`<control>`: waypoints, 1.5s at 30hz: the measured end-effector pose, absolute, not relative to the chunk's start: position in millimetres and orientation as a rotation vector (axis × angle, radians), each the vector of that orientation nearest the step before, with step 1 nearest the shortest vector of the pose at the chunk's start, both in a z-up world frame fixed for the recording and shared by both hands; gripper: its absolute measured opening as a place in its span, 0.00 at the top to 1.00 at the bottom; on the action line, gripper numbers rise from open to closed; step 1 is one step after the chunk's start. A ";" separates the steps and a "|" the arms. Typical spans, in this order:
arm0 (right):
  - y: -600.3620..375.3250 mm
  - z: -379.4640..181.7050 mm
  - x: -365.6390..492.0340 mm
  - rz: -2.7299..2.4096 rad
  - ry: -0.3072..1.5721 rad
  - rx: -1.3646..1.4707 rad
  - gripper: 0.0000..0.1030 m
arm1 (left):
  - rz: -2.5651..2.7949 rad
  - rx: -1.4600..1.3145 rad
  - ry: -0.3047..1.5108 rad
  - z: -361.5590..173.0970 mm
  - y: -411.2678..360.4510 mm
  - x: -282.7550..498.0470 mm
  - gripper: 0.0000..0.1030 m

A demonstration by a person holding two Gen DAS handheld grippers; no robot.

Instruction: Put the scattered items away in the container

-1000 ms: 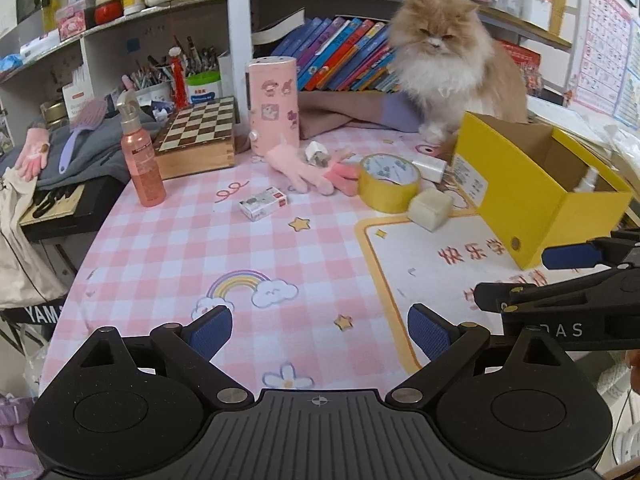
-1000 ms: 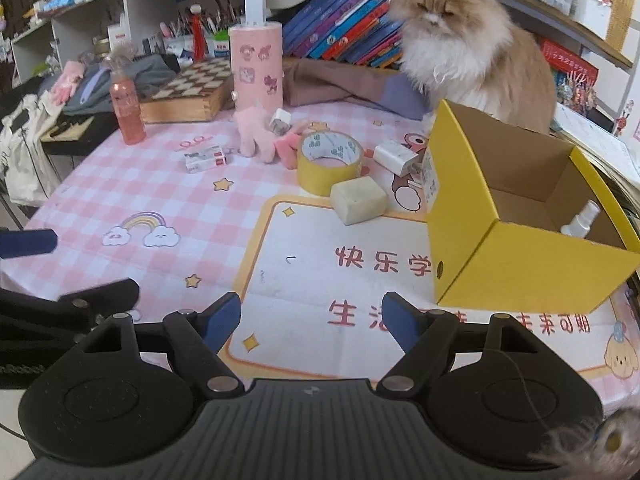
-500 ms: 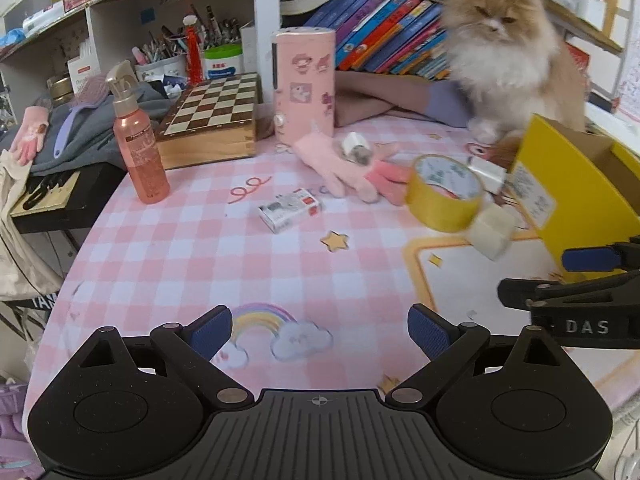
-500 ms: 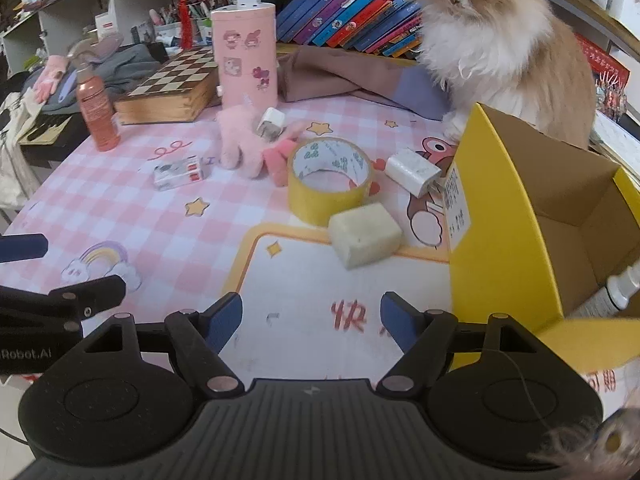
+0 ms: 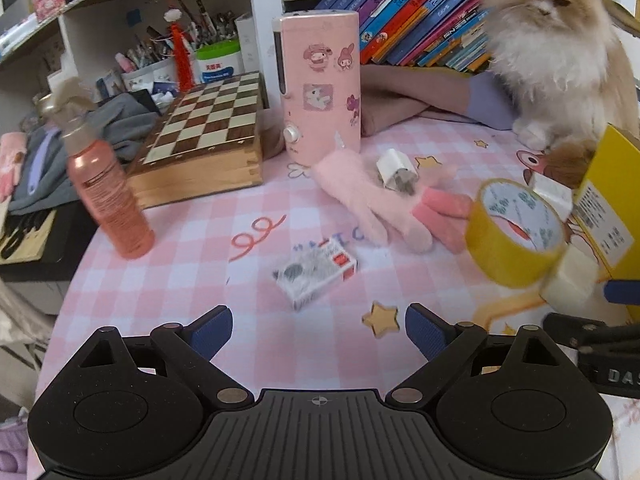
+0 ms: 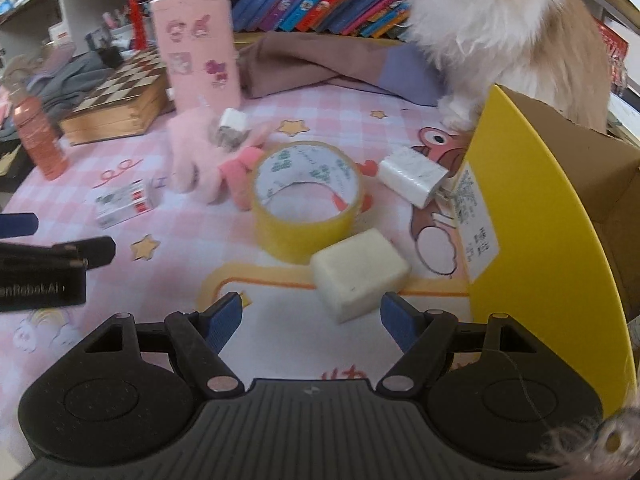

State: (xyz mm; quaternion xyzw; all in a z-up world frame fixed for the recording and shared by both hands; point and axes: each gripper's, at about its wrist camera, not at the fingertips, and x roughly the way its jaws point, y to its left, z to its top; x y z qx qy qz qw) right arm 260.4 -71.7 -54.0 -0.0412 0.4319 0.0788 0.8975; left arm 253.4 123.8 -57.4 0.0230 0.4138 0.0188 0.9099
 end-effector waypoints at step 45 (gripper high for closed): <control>-80.4 -47.7 273.3 0.195 0.894 -0.056 0.56 | -0.022 -0.072 0.826 -37.9 130.8 243.4 0.43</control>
